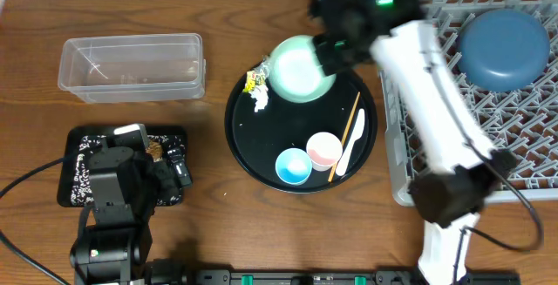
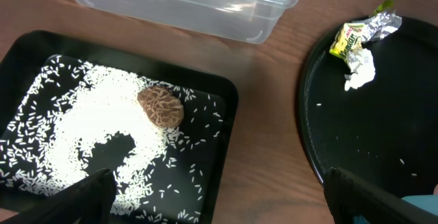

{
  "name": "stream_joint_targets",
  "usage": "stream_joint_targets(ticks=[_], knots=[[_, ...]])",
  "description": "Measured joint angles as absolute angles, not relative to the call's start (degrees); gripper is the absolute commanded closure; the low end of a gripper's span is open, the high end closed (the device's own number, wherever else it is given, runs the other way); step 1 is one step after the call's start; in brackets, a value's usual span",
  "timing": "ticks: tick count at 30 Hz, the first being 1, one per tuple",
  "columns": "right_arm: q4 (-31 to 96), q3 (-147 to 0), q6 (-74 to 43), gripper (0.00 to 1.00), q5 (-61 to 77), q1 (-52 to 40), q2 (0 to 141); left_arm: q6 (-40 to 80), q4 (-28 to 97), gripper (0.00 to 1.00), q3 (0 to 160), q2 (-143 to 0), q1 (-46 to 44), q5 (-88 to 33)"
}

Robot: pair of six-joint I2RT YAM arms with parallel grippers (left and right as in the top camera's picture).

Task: Sort waste into correct bins and load items into the dishwasher rack
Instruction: 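Lift the green bowl with the right gripper and carry it into the rack, then place the green bowl in the rack's right side with the right gripper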

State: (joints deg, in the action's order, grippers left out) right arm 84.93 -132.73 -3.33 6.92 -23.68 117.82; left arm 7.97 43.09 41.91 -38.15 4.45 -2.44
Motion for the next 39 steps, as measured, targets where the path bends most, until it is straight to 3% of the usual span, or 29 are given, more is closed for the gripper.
stream_joint_targets(ticks=[9, 20, 39], knots=[[96.2, -132.8, -11.3, 0.99, -15.9, -11.7, 110.0, 8.0, 43.1, 0.02, 41.9, -38.2, 4.4, -2.4], [97.2, -131.7, -25.3, 0.99, -39.5, -2.0, 108.7, 8.0, 43.1, 0.02, 41.9, -38.2, 4.4, -2.4], [97.2, -109.5, -41.3, 0.99, -54.6, 21.3, 108.6, 8.0, 43.1, 0.02, 41.9, -38.2, 4.4, -2.4]])
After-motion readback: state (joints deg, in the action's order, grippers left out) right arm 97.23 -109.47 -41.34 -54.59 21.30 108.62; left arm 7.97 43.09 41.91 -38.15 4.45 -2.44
